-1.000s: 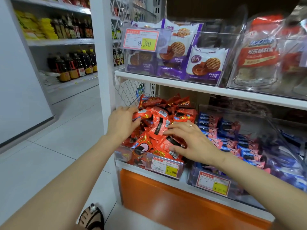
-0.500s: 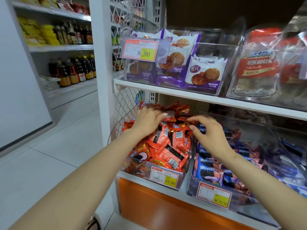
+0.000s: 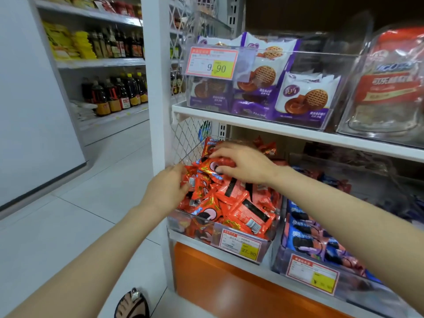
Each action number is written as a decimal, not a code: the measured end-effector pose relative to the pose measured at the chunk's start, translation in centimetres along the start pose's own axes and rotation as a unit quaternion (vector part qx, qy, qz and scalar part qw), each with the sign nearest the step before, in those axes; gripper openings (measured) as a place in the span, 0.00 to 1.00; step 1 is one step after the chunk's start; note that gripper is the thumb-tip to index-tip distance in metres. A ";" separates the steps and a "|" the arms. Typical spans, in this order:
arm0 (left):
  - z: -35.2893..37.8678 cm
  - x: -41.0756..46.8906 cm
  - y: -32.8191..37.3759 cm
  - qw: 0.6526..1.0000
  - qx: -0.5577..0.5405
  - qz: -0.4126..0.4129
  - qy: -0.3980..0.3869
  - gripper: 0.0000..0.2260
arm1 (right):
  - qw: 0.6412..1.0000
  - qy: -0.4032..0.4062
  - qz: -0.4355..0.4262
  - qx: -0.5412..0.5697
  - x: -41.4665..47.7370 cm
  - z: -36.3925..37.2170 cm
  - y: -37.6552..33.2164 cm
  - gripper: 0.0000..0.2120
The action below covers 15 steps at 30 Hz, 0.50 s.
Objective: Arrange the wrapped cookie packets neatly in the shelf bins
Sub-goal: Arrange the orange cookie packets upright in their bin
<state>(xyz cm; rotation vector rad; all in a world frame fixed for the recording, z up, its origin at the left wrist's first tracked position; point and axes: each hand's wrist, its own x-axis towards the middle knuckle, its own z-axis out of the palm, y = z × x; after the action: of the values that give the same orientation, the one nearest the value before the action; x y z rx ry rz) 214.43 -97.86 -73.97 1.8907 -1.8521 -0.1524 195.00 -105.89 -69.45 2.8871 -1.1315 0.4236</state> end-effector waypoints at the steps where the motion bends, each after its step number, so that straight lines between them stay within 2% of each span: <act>1: 0.2 -0.1 0.1 1.000 0.016 0.000 0.001 0.15 | 0.999 -0.031 -0.005 0.002 1.3 0.1 0.0 0.20; 5: 0.8 -0.3 0.9 0.998 0.068 0.009 0.007 0.21 | 0.986 -0.164 -0.016 -0.028 4.3 1.0 0.9 0.26; 7: 1.0 -0.1 1.1 0.997 0.078 0.018 0.018 0.23 | 0.978 -0.203 -0.015 -0.052 4.4 1.5 1.6 0.28; 9: 1.3 0.0 1.1 0.996 0.081 0.017 0.014 0.25 | 0.976 -0.212 -0.012 -0.049 4.2 1.9 2.2 0.27; 12: 1.8 0.0 0.8 0.996 0.089 0.012 -0.023 0.27 | 0.975 -0.219 0.013 0.016 3.6 1.9 3.0 0.23; 15: 2.1 0.1 0.5 0.998 0.050 0.001 -0.039 0.23 | 0.973 -0.226 0.030 0.037 3.1 1.7 3.7 0.21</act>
<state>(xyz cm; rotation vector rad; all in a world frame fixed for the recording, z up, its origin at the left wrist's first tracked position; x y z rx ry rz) 213.11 -98.52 -75.61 1.9754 -1.9474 -0.1373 195.16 -110.86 -70.65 3.1130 -1.2746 -0.2131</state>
